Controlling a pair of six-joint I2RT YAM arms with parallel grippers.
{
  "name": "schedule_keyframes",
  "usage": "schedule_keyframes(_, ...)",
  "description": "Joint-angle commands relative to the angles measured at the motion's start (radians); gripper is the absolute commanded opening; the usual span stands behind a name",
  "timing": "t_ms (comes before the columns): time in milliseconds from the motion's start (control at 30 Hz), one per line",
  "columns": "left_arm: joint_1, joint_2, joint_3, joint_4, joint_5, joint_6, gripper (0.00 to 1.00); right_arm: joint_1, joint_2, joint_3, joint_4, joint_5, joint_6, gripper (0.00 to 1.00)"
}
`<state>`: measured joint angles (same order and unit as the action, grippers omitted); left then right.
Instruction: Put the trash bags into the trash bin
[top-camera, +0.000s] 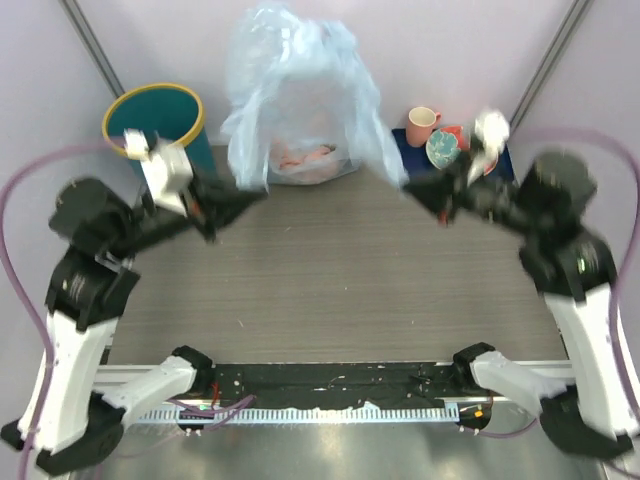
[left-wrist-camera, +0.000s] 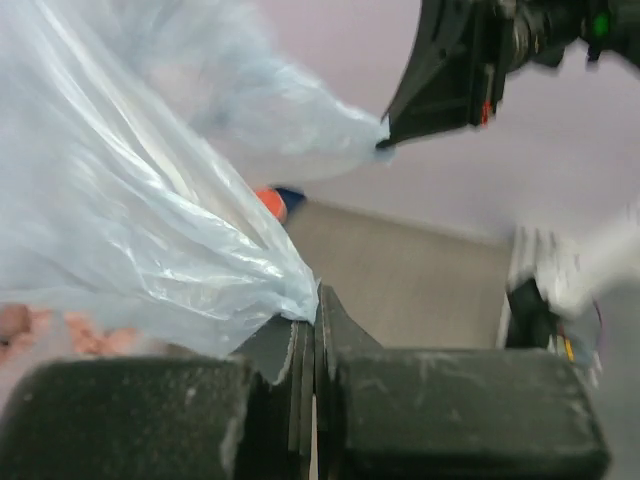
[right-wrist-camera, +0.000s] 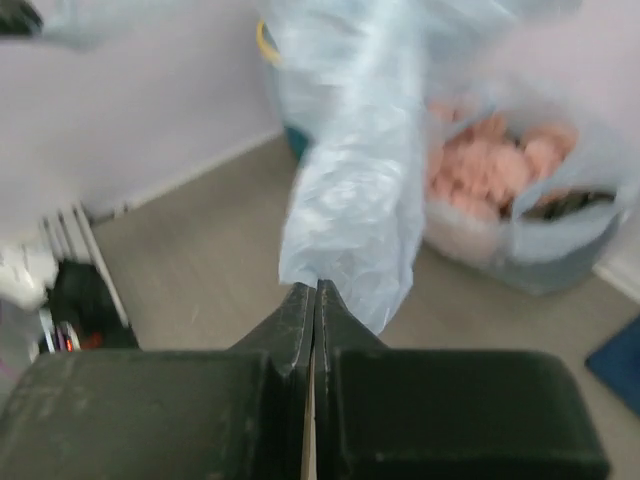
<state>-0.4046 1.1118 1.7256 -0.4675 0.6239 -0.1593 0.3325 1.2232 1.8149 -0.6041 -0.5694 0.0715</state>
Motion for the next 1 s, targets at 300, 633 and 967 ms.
schedule_keyframes(300, -0.12, 0.13, -0.174, -0.629, 0.201, 0.393, 0.0, 0.045, -0.09, -0.241, -0.364, -0.033, -0.211, 0.01)
schedule_keyframes(633, 0.113, 0.189, 0.183, 0.277, 0.153, -0.326, 0.0, -0.067, 0.161, 0.55, -0.003, -0.018, 0.085, 0.01)
schedule_keyframes(967, -0.272, 0.158, -0.516, -0.724, -0.052, 0.616, 0.0, 0.089, -0.185, -0.701, -0.333, 0.165, -0.352, 0.01)
